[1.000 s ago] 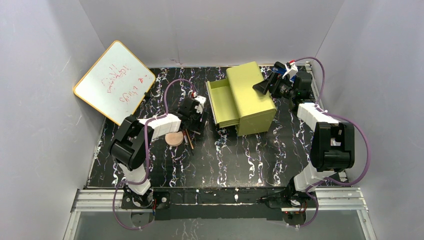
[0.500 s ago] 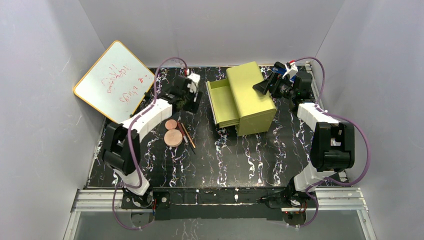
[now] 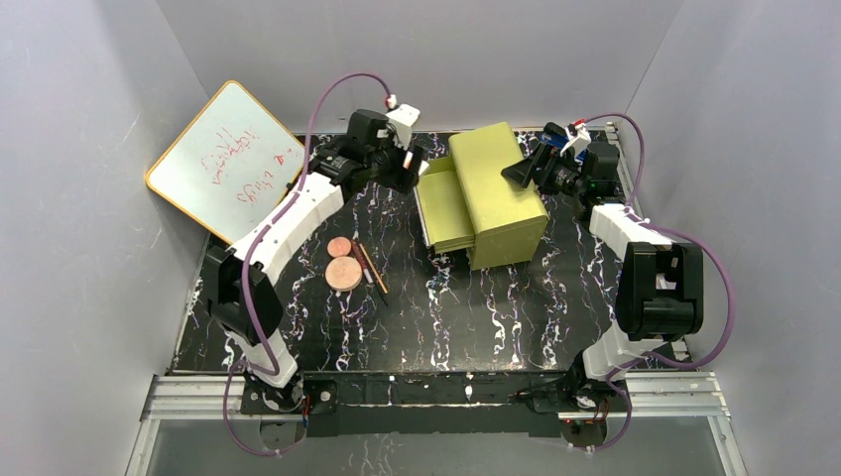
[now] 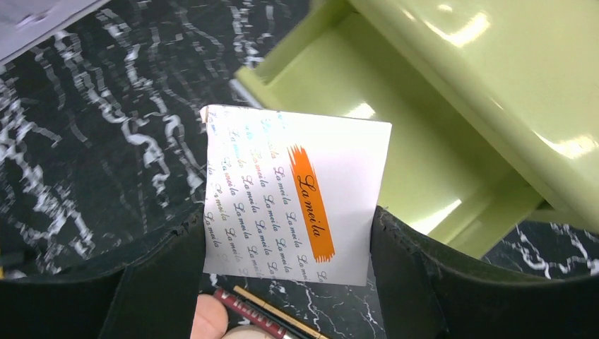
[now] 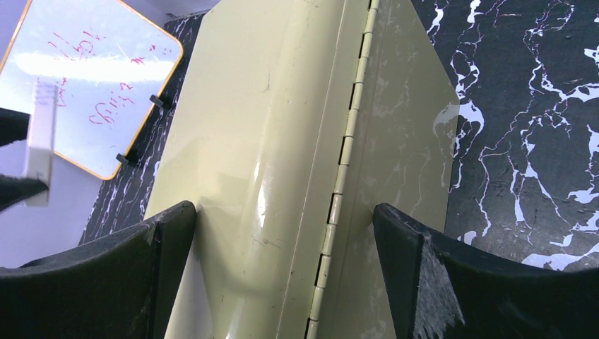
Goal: Organize the makeup
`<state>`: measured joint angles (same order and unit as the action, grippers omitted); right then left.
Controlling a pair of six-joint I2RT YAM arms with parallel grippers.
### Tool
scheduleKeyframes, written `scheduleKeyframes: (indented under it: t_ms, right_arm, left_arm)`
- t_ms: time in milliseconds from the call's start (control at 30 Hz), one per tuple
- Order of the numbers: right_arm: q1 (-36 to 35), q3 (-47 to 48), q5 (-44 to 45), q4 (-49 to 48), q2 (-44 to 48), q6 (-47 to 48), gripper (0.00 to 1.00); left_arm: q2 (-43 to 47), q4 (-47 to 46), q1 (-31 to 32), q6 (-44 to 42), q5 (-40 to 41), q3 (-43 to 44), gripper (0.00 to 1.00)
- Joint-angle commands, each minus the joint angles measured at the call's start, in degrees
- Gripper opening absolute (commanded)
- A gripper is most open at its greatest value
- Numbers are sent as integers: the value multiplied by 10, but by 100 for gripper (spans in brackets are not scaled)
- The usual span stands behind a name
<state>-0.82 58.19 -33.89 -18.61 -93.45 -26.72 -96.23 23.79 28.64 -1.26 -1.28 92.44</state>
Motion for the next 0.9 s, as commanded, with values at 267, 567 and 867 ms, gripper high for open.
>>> scheduleKeyframes:
  t_ms: [267, 567, 867]
  right_arm:
    - [3, -37, 16, 125, -12, 60, 100]
    - [3, -36, 15, 126, -14, 60, 100]
    - [3, -39, 17, 126, -13, 61, 100]
  left_arm:
    - [-72, 24, 18, -237, -184, 75, 0]
    - [-94, -24, 19, -313, -257, 67, 0]
    - [-163, 63, 24, -359, -308, 107, 0]
